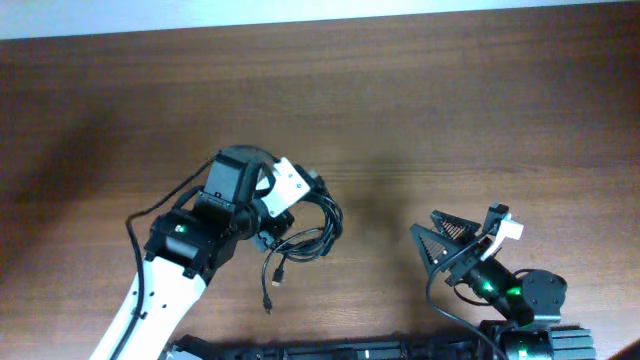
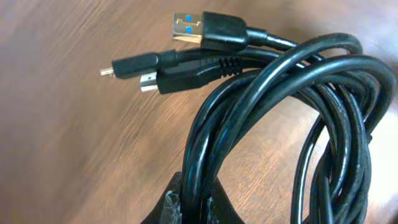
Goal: Untangle cables
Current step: 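Move the right gripper to the bundle and grasp a cable strand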
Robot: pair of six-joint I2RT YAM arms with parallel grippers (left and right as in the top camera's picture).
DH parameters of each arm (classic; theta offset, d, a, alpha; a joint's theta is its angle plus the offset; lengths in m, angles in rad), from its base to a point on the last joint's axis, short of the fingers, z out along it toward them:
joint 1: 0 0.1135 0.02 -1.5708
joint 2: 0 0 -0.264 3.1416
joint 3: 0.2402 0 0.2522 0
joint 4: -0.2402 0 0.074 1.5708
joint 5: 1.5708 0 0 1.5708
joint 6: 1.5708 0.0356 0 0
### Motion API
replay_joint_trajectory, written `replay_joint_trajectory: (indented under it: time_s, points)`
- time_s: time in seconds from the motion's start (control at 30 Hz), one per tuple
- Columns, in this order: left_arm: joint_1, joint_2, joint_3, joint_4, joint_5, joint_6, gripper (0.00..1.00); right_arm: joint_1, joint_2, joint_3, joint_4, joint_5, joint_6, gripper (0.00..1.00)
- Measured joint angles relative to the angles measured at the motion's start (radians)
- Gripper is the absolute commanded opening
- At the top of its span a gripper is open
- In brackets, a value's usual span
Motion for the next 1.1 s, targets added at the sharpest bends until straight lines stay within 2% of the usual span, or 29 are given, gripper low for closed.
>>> replay_joint_trajectory:
  time_s: [0.07, 0.17, 0.23, 0.37, 0.53, 0.63, 0.73, 0.83, 0.9, 0.97, 1.1]
  points:
    - [-0.001, 0.000, 0.000, 0.025, 0.041, 0.095, 0.00, 0.000, 0.000, 0.000, 0.012, -0.021, 0.012, 1.00]
    - [-0.001, 0.000, 0.000, 0.039, 0.079, 0.170, 0.00, 0.000, 0.001, -0.002, 0.082, -0.050, 0.049, 0.99]
    - [-0.001, 0.000, 0.000, 0.041, 0.120, 0.193, 0.00, 0.000, 0.003, -0.001, 0.159, -0.069, 0.097, 0.99]
    - [-0.001, 0.000, 0.000, 0.053, 0.182, 0.207, 0.00, 0.000, 0.073, 0.006, 0.183, -0.080, 0.156, 0.99]
    - [-0.001, 0.000, -0.001, 0.053, 0.204, 0.213, 0.00, 0.000, 0.311, 0.089, 0.180, -0.084, 0.149, 0.98]
    - [-0.001, 0.002, -0.002, 0.053, 0.217, 0.217, 0.00, 0.001, 0.534, 0.221, 0.184, -0.095, 0.105, 0.99]
    - [0.000, 0.003, -0.002, 0.056, 0.264, 0.225, 0.00, 0.001, 0.724, 0.317, 0.307, -0.139, 0.088, 0.99]
    - [-0.001, 0.003, -0.002, 0.058, 0.323, 0.266, 0.00, 0.001, 0.833, 0.333, 0.525, -0.232, 0.119, 1.00]
    - [-0.001, 0.003, -0.002, 0.063, 0.346, 0.278, 0.00, 0.001, 0.877, 0.333, 0.557, -0.269, 0.146, 0.94]
    - [-0.001, 0.003, -0.002, 0.068, 0.373, 0.289, 0.00, 0.010, 0.919, 0.333, 0.558, -0.289, 0.173, 0.93]
    - [-0.001, 0.003, -0.002, 0.069, 0.415, 0.295, 0.00, 0.124, 0.980, 0.333, 0.565, -0.294, 0.199, 0.88]
